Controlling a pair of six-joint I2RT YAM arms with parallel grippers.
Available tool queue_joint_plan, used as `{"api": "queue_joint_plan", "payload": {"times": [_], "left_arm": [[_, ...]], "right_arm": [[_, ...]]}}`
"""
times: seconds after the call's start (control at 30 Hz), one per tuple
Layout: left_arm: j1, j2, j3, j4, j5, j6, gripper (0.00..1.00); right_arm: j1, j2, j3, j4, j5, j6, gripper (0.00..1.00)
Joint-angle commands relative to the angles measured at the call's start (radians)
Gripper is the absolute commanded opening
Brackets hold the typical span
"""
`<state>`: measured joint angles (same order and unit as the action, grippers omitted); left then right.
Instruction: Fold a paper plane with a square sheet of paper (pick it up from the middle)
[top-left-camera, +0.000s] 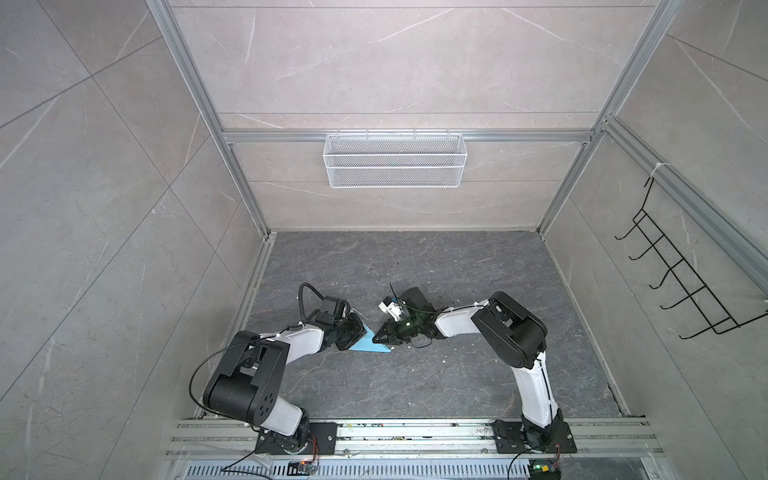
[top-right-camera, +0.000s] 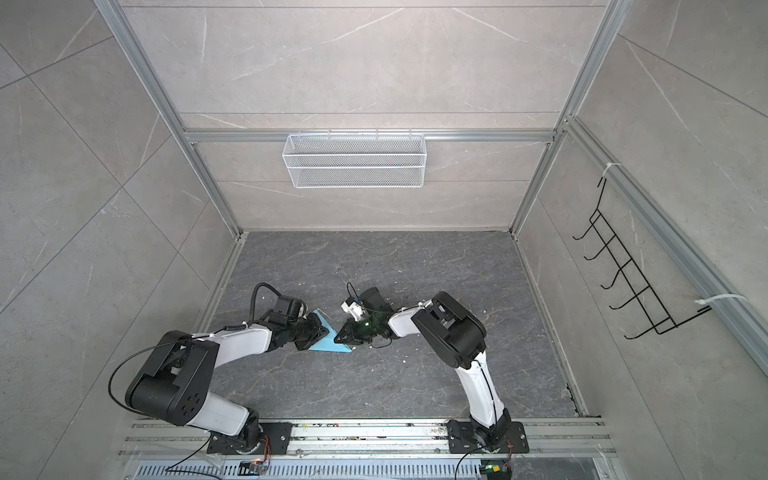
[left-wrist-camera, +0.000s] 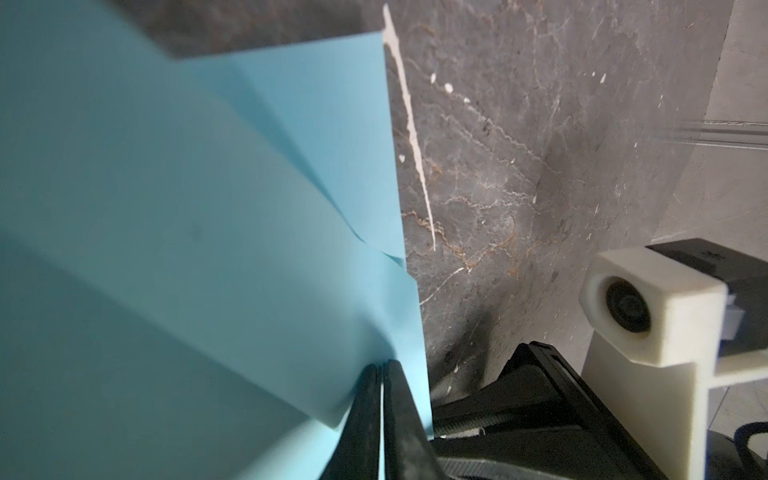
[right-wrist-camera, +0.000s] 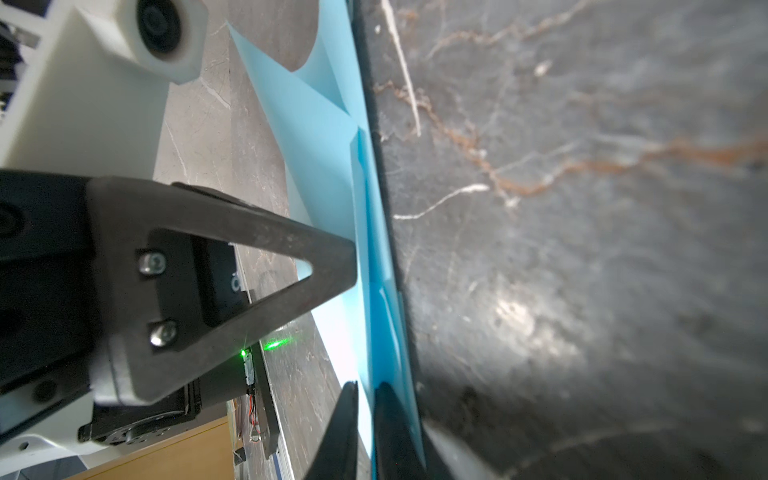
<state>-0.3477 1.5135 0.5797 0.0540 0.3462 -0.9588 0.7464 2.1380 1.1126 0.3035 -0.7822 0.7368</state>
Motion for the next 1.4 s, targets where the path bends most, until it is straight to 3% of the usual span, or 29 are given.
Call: {"api": "queue_joint_plan", "payload": {"times": [0.0, 0.53, 0.93, 1.2, 1.37], "left_arm": [[0.004, 0.013, 0.029, 0.017, 0.016, 0.030, 0.10], [0.012, 0.033, 0.016, -0.071, -0.028, 0.005, 0.09], [0.016, 0.045, 0.009, -0.093, -0.046, -0.013, 0.09], [0.018, 0.056, 0.012, -0.106, -0.052, -0.020, 0.09], [0.018, 0.060, 0.018, -0.108, -0.055, -0.025, 0.09]], "right_arm": [[-0.006, 0.059, -0.030, -0.109, 0.088, -0.022, 0.14], [-0.017, -0.034, 0.010, -0.227, 0.058, -0.103, 0.20], [-0.024, -0.066, 0.036, -0.405, 0.056, -0.345, 0.18], [-0.023, -0.065, 0.080, -0.481, 0.065, -0.536, 0.23], [-0.016, -0.040, 0.115, -0.540, 0.093, -0.580, 0.21]]}}
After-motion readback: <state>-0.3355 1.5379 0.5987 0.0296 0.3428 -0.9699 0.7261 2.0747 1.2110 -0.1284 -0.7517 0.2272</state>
